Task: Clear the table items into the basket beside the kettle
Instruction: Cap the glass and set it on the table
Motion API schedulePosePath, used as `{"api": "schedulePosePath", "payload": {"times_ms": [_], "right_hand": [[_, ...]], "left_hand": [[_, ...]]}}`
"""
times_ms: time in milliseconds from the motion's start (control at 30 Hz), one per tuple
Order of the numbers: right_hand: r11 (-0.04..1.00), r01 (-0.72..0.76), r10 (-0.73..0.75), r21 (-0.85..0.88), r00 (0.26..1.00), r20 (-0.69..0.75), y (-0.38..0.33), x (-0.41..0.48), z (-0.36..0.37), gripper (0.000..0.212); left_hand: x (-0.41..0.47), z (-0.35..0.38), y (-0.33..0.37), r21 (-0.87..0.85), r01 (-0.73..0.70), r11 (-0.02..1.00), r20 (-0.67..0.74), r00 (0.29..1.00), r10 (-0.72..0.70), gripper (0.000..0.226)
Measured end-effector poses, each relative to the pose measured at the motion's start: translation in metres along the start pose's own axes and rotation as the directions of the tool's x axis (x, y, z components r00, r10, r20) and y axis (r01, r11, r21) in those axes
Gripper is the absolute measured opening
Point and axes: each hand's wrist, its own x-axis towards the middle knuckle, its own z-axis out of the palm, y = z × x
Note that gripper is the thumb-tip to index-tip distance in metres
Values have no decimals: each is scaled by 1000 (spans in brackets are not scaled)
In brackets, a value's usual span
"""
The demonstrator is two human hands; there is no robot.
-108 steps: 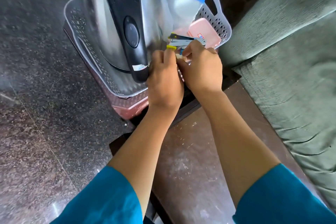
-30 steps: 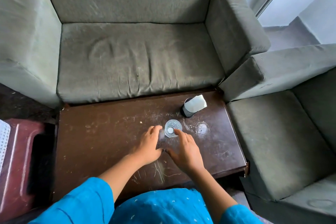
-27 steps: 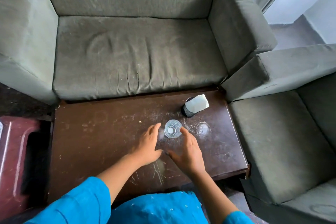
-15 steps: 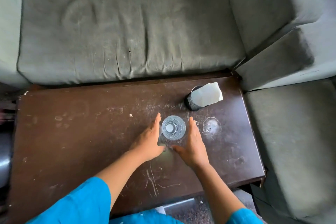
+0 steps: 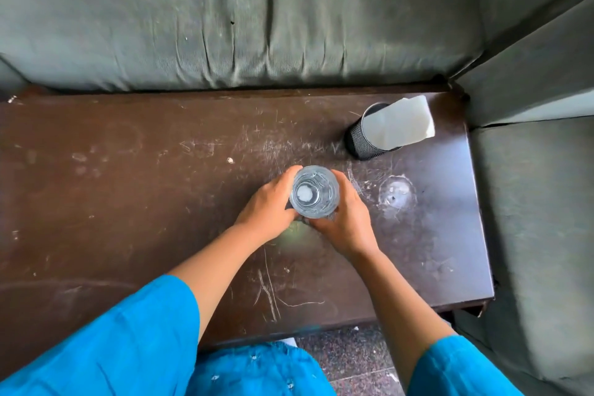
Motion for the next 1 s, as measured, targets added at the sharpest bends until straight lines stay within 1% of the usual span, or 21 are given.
{"api": "schedulePosePath", "payload": {"times_ms": [167, 333, 400, 533, 600, 733, 900, 1000], "right_hand": [[998, 64, -64, 8, 997, 41, -24, 0, 20, 73], [991, 116, -123, 59, 985, 117, -57, 7, 55, 72], [986, 146, -156, 76, 977, 148, -71, 11, 71, 71], [980, 186, -196, 67, 959, 206, -93, 19, 99, 82], [976, 215, -219, 41, 951, 218, -100, 22, 109, 83], [962, 273, -267, 7, 935, 234, -109, 25, 121, 77], [960, 277, -260, -39, 936, 237, -109, 24, 126, 80], [960, 276, -260, -46, 941, 218, -109, 22, 128, 78]], "left_hand": [[-18, -22, -23, -24, 0, 1000, -60, 998, -1, 71], [-38, -53, -58, -41, 47, 998, -159, 986, -52, 75], [-46, -68, -74, -30, 77, 997, -178, 981, -82, 78], [-60, -89, -103, -47, 141, 989, -215, 965, -148, 80], [-65, -95, -113, -60, 157, 986, -228, 959, -167, 80], [-73, -102, -128, -97, 154, 983, -251, 952, -174, 81], [-76, -102, -134, -130, 111, 985, -257, 956, -141, 81], [-77, -102, -134, -142, 95, 985, -257, 958, -130, 80]]}}
